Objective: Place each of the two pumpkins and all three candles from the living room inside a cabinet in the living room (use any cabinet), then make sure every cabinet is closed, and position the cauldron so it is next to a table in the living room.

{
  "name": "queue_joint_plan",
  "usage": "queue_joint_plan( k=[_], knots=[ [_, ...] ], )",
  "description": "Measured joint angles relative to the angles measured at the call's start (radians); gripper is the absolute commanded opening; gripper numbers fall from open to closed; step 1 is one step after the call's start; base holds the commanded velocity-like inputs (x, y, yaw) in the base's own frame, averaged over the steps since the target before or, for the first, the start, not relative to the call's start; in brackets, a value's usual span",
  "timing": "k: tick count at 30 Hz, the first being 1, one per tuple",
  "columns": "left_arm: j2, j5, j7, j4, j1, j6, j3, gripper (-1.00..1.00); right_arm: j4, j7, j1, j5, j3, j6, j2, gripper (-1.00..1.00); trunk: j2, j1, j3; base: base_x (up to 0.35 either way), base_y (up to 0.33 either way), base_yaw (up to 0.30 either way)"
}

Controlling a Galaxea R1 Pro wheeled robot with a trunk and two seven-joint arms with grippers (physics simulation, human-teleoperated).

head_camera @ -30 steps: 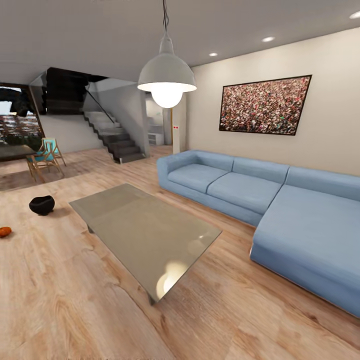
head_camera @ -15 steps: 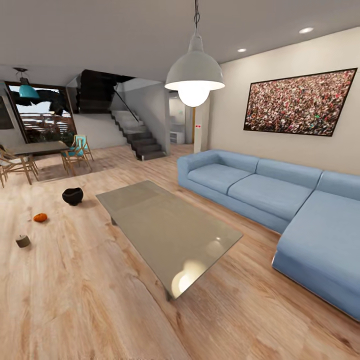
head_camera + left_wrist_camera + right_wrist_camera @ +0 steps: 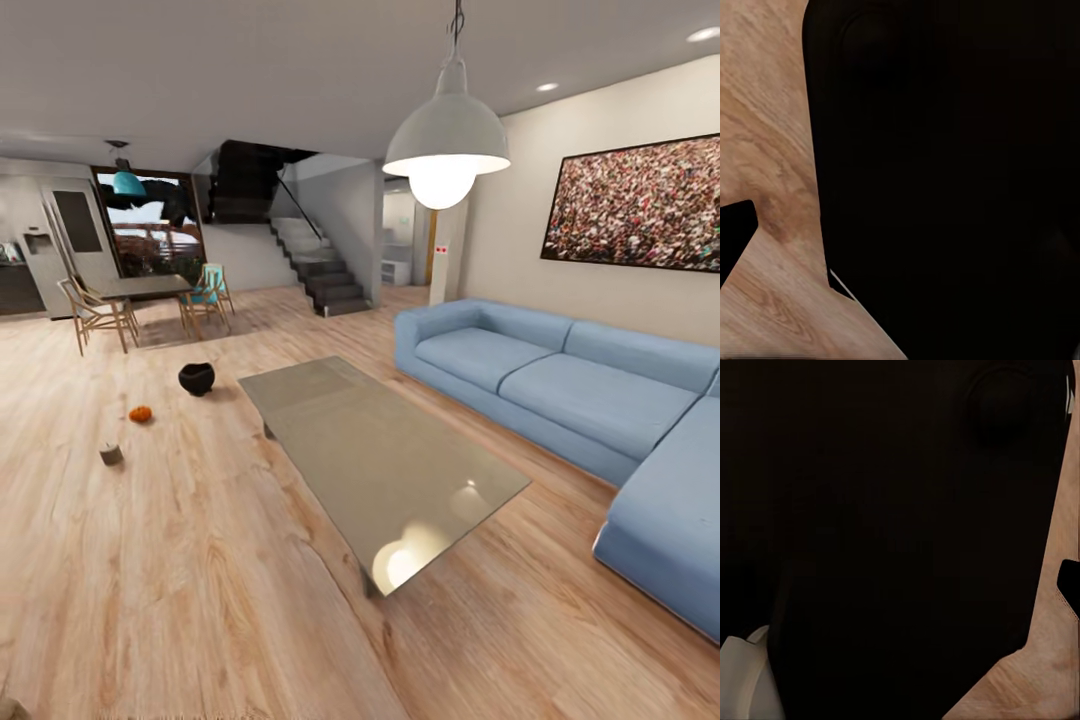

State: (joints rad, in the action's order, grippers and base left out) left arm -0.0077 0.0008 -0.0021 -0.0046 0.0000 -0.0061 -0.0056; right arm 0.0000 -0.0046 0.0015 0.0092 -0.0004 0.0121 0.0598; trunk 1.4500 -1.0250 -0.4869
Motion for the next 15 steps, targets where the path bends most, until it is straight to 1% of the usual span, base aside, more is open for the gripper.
queue_joint_plan(
  k=[15],
  knots=[
    [0.0, 0.0, 0.0, 0.0, 0.0, 0.0, 0.001, 1.0, 0.0, 0.0, 0.0, 0.0, 0.002, -0.001, 0.002, 1.0, 0.0, 0.0, -0.01, 0.0, 0.0, 0.272]
  ],
)
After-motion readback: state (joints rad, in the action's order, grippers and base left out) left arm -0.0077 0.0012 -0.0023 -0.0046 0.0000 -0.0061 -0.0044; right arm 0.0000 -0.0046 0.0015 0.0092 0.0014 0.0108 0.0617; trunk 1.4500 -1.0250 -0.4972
